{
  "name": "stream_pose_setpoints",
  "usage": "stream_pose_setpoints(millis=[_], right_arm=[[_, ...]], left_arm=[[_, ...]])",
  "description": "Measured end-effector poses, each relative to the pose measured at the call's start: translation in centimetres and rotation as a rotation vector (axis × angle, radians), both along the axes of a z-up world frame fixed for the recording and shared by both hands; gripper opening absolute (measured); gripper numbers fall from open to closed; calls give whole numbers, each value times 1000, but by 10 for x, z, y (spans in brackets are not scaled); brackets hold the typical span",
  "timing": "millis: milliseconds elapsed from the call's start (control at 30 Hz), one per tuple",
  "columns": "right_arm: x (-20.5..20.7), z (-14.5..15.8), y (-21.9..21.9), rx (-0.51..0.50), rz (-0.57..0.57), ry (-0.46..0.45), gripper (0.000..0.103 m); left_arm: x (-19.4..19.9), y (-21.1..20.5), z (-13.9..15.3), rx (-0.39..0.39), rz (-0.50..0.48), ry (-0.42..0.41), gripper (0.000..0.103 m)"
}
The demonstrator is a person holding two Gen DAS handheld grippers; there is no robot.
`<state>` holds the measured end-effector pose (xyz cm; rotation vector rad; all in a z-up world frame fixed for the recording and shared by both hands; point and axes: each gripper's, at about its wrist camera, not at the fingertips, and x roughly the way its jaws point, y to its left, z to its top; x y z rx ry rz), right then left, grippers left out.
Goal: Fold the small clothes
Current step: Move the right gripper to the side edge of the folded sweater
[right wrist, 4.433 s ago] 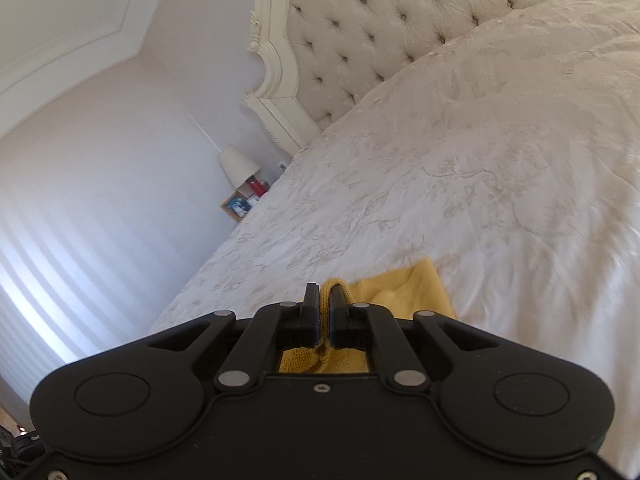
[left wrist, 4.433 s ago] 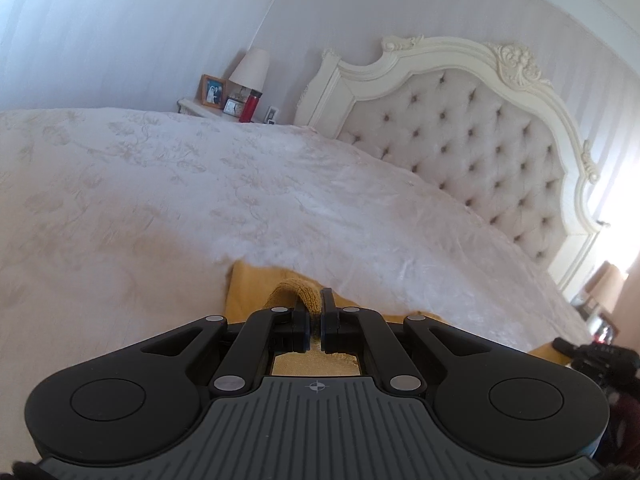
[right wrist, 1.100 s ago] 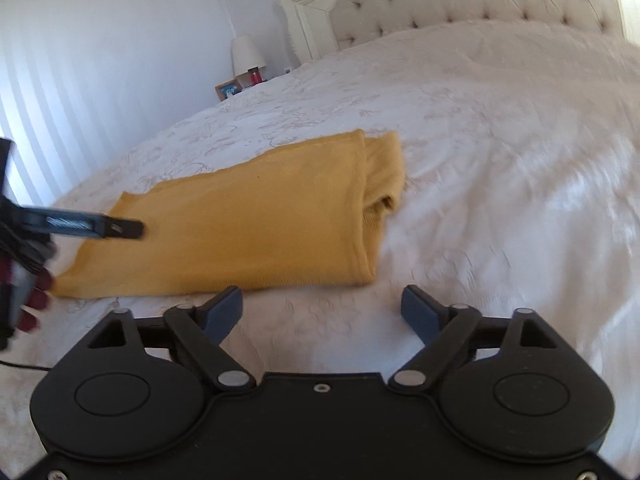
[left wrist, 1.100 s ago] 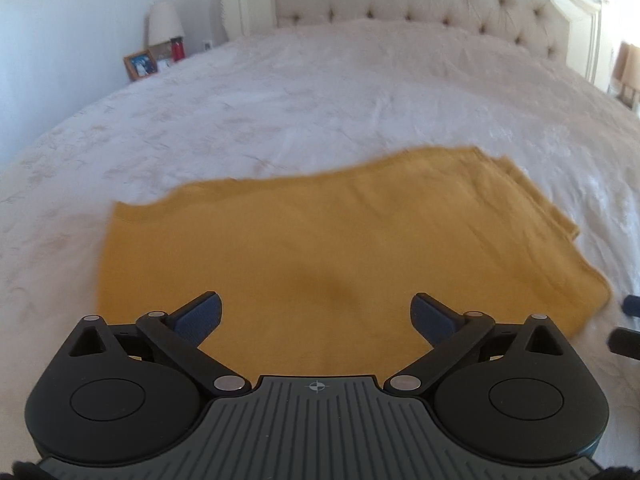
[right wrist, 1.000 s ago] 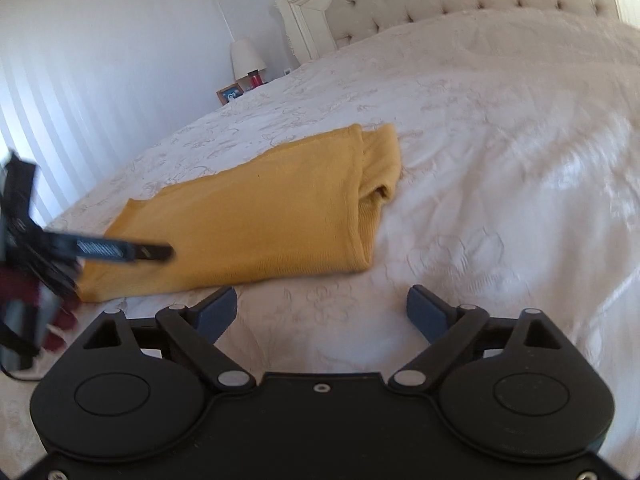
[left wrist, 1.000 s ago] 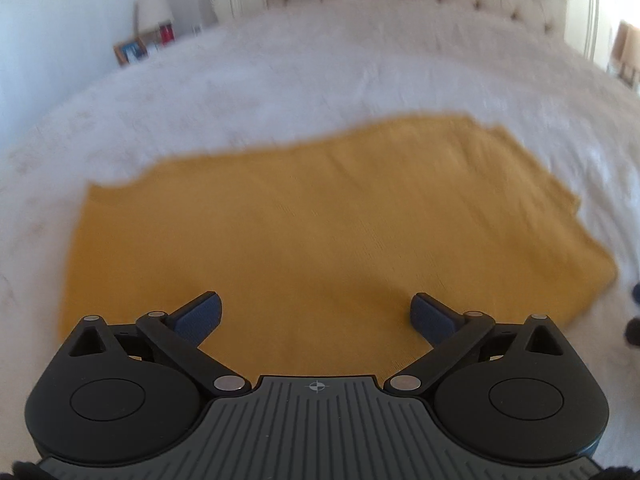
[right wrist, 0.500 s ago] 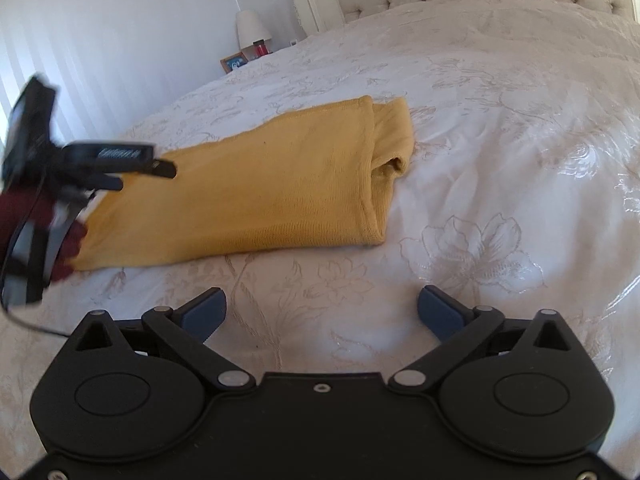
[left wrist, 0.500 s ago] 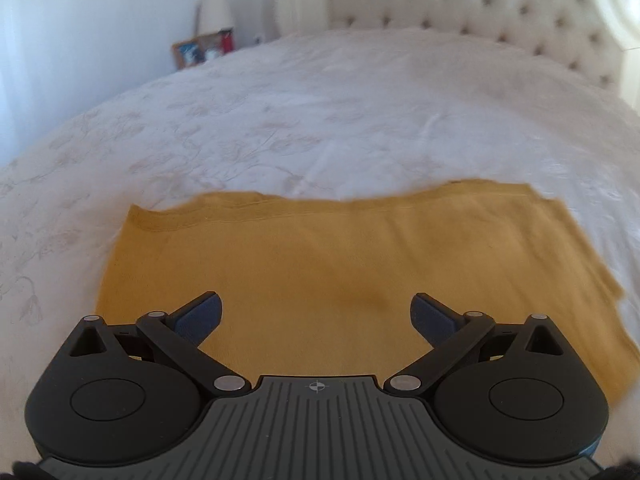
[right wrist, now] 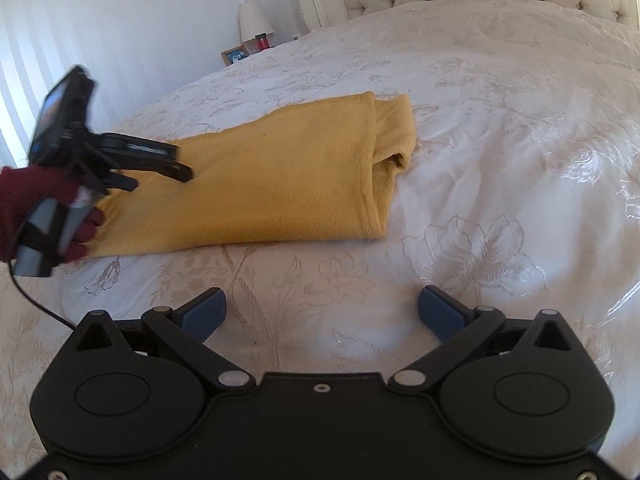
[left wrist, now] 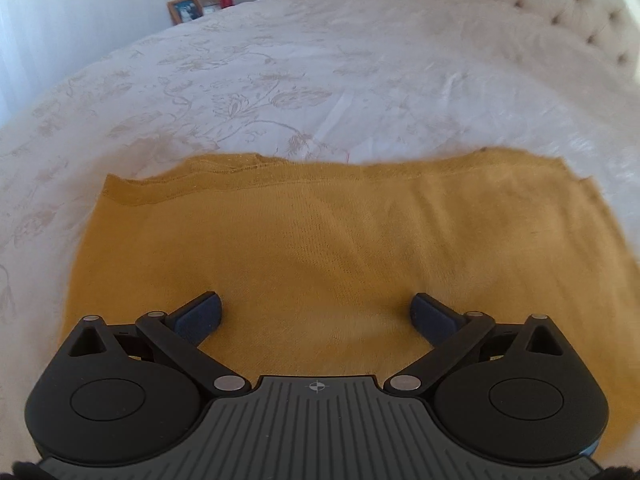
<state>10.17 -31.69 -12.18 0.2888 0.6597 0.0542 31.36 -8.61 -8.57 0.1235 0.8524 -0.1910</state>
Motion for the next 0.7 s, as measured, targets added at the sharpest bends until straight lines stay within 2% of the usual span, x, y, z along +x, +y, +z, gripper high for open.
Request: stream_pose_setpoints(millis=[167, 333, 467, 600, 700], right_arm=[[0, 0, 1, -5, -1, -2, 103], [-1, -2, 3, -19, -1, -6, 103], [-1, -2, 5, -30, -1, -7, 103], [-2, -2, 4, -27, -1, -10, 103], [-3, -1, 3, -16, -1, -17, 103]], left_arm=[[-33, 50, 14, -98, 1, -43, 103], [-58, 99, 14, -128, 63, -45, 103], [-63, 122, 11, -139, 85, -42, 103], [-52, 138, 0, -224, 119, 12, 103], [-45, 143, -8, -255, 126, 20, 103]])
